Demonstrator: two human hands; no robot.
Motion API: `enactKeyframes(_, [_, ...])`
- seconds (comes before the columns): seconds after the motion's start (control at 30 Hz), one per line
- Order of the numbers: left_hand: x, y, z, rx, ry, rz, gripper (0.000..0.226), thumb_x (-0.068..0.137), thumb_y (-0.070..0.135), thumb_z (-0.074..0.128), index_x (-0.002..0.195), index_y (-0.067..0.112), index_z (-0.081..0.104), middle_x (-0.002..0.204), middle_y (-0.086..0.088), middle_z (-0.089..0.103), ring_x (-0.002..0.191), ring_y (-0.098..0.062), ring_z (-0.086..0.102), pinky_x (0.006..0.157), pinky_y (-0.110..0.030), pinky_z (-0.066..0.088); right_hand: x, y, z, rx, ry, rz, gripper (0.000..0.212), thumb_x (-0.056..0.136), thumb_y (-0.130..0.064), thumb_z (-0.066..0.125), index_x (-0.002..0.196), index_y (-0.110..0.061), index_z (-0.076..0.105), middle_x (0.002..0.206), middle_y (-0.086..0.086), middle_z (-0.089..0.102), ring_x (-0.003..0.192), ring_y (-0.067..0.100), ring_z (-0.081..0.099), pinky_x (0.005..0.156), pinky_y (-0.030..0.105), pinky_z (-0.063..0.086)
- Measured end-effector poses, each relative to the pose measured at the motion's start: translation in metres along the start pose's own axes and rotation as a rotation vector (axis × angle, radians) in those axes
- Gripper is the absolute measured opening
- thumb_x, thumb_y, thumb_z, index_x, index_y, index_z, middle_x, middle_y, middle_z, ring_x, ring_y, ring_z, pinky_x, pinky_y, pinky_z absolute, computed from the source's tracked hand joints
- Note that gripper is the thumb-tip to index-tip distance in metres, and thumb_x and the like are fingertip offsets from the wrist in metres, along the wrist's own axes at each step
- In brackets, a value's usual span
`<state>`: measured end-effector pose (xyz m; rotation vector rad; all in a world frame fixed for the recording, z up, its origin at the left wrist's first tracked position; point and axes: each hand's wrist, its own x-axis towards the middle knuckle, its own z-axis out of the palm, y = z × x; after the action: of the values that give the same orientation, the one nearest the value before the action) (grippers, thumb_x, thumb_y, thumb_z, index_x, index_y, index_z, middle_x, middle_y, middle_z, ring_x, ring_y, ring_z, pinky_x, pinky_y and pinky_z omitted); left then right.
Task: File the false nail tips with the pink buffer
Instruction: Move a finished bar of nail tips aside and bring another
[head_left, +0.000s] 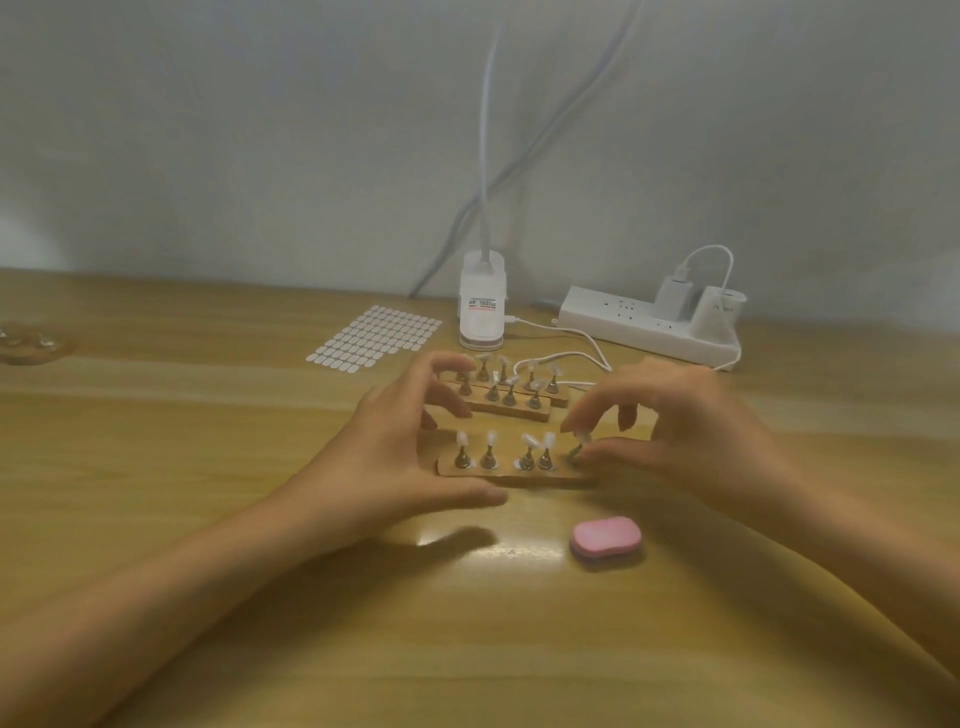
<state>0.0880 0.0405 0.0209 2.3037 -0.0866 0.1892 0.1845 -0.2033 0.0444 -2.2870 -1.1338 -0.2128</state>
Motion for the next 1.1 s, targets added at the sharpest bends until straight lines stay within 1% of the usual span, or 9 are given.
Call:
enactKeyframes(0.07, [0.000,-0.004,0.001,0.063,-0.023,0.020,0.076,0.063,0.052,0.086,0.121,0.056,0.037,0.103,0.024,0.061,0.104,0.004,0.053,0.087,-0.018,0.043,0.001,0.001,0.004,-0.020,-0.016,0.013,0.020,0.073,-0.029,0.087,0.087,-0.039,0.076,0.083,-0.024,0.069,0.079,0.007,0.056,0.067,0.034,0.049])
enactKeyframes(0.17, [0.000,-0.010,0.002,0.002,0.018,0.064,0.063,0.075,0.026,0.087,0.118,0.048,0.046,0.096,0.021,0.065,0.090,-0.001,0.060,0.078,-0.013,0.045,0.001,0.004,0.006,-0.038,-0.043,0.033,0.030,0.072,-0.032,0.088,0.095,-0.045,0.074,0.093,-0.027,0.067,0.086,0.004,0.057,0.065,0.025,0.043])
enactKeyframes(0.27, [0.000,-0.013,0.002,-0.011,0.049,0.113,0.058,0.076,0.020,0.086,0.117,0.044,0.053,0.094,0.019,0.067,0.087,-0.006,0.062,0.073,-0.010,0.045,0.001,0.005,0.007,0.042,-0.144,0.074,0.055,0.072,-0.025,0.090,0.111,-0.052,0.063,0.095,-0.024,0.067,0.092,0.001,0.060,0.070,0.013,0.046])
enactKeyframes(0.4, [-0.002,-0.014,0.005,-0.025,0.071,0.170,0.058,0.074,0.028,0.088,0.119,0.042,0.054,0.095,0.019,0.068,0.088,-0.003,0.064,0.071,-0.008,0.044,-0.001,0.007,0.007,0.170,-0.166,0.097,0.061,0.077,-0.007,0.086,0.117,-0.046,0.061,0.088,-0.014,0.066,0.083,0.004,0.065,0.072,0.016,0.053])
enactKeyframes(0.57, [-0.005,-0.004,0.008,0.055,0.119,0.257,0.056,0.075,0.063,0.060,0.127,0.047,0.043,0.120,0.032,0.055,0.110,0.007,0.055,0.084,-0.004,0.041,-0.015,0.019,-0.021,0.056,-0.265,0.199,0.070,0.083,-0.007,0.081,0.124,-0.053,0.049,0.089,-0.009,0.062,0.084,0.004,0.063,0.079,0.021,0.055])
enactKeyframes(0.77, [-0.020,0.008,0.023,0.292,-0.040,0.456,0.044,0.088,0.066,0.051,0.128,0.052,0.042,0.131,0.040,0.041,0.113,0.015,0.049,0.091,-0.003,0.038,-0.075,0.072,-0.077,-0.113,-0.194,0.463,0.077,0.085,-0.011,0.079,0.138,-0.047,0.037,0.091,-0.003,0.059,0.081,0.005,0.058,0.074,0.020,0.049])
enactKeyframes(0.9, [-0.023,0.025,0.035,0.403,-0.126,0.550,0.055,0.084,0.062,0.051,0.136,0.052,0.035,0.134,0.038,0.041,0.114,0.015,0.046,0.088,-0.020,0.052,-0.103,0.104,-0.094,-0.218,-0.038,0.678,0.088,0.087,-0.026,0.077,0.156,-0.037,0.024,0.084,-0.001,0.059,0.073,0.010,0.057,0.061,0.015,0.041])
enactKeyframes(1.0, [-0.018,0.034,0.047,0.528,-0.131,0.641,0.056,0.079,0.060,0.051,0.132,0.042,0.045,0.123,0.028,0.058,0.102,0.006,0.055,0.070,-0.015,0.055,-0.108,0.113,-0.091,-0.234,0.104,0.690,0.103,0.082,-0.033,0.082,0.159,-0.040,0.014,0.080,-0.002,0.060,0.069,0.007,0.058,0.056,0.014,0.037])
enactKeyframes(1.1, [-0.008,0.039,0.063,0.546,-0.183,0.718,0.044,0.077,0.050,0.075,0.117,0.046,0.057,0.112,0.026,0.062,0.090,0.003,0.058,0.063,-0.013,0.053,-0.107,0.116,-0.083,-0.137,0.191,0.594,0.115,0.074,-0.029,0.088,0.157,-0.047,0.010,0.081,-0.001,0.061,0.069,0.004,0.061,0.062,0.009,0.044])
